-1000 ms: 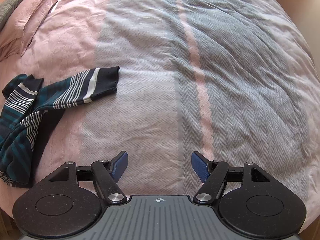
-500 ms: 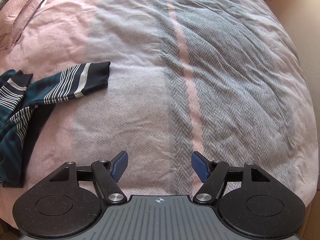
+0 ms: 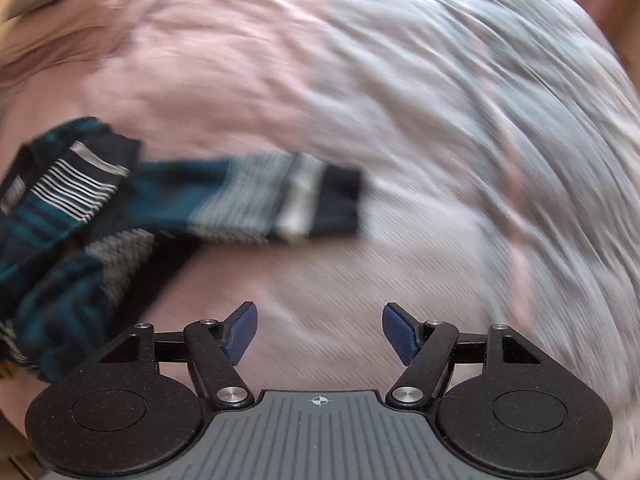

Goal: Fold large clothes

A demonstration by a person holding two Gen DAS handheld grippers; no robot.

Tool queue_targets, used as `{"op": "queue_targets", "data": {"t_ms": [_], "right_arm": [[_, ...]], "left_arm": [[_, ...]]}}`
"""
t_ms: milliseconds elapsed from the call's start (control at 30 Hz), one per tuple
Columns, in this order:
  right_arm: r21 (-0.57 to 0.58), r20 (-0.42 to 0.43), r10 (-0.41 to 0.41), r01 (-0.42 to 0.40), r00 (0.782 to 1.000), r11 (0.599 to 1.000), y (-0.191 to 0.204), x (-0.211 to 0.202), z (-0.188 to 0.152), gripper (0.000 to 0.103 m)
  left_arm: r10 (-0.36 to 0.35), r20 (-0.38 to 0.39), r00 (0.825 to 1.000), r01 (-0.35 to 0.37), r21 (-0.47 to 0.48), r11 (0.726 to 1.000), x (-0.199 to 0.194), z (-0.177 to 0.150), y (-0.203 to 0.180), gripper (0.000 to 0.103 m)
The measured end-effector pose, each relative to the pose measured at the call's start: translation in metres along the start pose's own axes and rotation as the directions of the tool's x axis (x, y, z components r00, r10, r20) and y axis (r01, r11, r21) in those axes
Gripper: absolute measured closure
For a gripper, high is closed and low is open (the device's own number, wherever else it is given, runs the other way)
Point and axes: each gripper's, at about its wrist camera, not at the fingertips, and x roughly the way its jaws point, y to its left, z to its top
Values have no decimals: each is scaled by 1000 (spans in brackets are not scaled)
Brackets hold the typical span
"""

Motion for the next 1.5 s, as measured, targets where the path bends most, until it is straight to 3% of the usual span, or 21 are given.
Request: {"op": "queue_targets", "data": {"t_ms": [67,167,267,367,500,600,667,733,767,800,900,933,967,1000,1100,1200,1300,1400,1500], "right_arm": [[-139,72,82,-72,994,988,40,8,28,36],[-341,172,220,-152,960,928,98,17,71,36],[-507,225,311,-162,923,847,157,31,113,36],[-581,215,363,-180,907,794,202,53,141,36],[-595,124,408,-262,904,760,239,102,164,36],[-605,35,386,-288,922,743,260,149,167,36],[-582,-50,408,-359,912,730,262,181,166,36],[-539,-118,435,-426,893,727,269,208,164,36],[-519,-139,446,-449,884,727,273,220,162,36],[-502,-145,454,-461,879,732,277,229,160,36],[-403,-149,476,-493,866,771,287,256,153,36],[-377,-153,476,-496,866,782,290,260,150,52],[-366,-160,493,-515,855,775,294,260,147,101],[-355,-168,499,-524,850,774,296,257,144,99],[-336,-65,558,-545,827,768,281,221,139,100],[-218,130,594,-562,794,798,235,163,149,100],[-176,316,586,-561,746,809,188,90,153,101],[-171,497,540,-533,680,829,146,9,144,101],[-158,668,462,-495,584,854,103,-80,124,100]], "left_arm": [[58,-27,998,-59,-62,996,-15,-25,17,100],[106,-57,993,-114,-160,980,-18,-46,39,100],[162,-56,985,-170,-213,962,-12,-41,63,99],[198,-35,980,-200,-279,939,-4,-22,94,98],[251,-59,966,-257,-290,922,16,-5,123,98],[202,-126,971,-231,-291,928,41,-8,131,97],[186,-130,974,-216,-285,934,52,-11,130,94],[153,-113,982,-182,-314,932,62,-12,134,84],[125,-112,986,-156,-336,929,67,-12,138,69],[112,-116,987,-146,-349,926,74,-12,141,60],[72,-150,986,-121,-352,928,94,-11,143,65],[65,-161,985,-119,-350,929,100,-10,142,67],[63,-167,984,-117,-340,933,104,-9,140,82],[65,-167,984,-118,-326,938,105,-7,138,101],[90,-126,988,-127,-326,937,95,1,136,101],[101,-20,995,-102,-316,943,67,22,131,101],[55,106,993,-27,-247,969,38,57,118,101],[-19,248,969,49,-116,992,9,101,89,100],[-135,388,912,143,8,990,-25,148,56,100]]}}
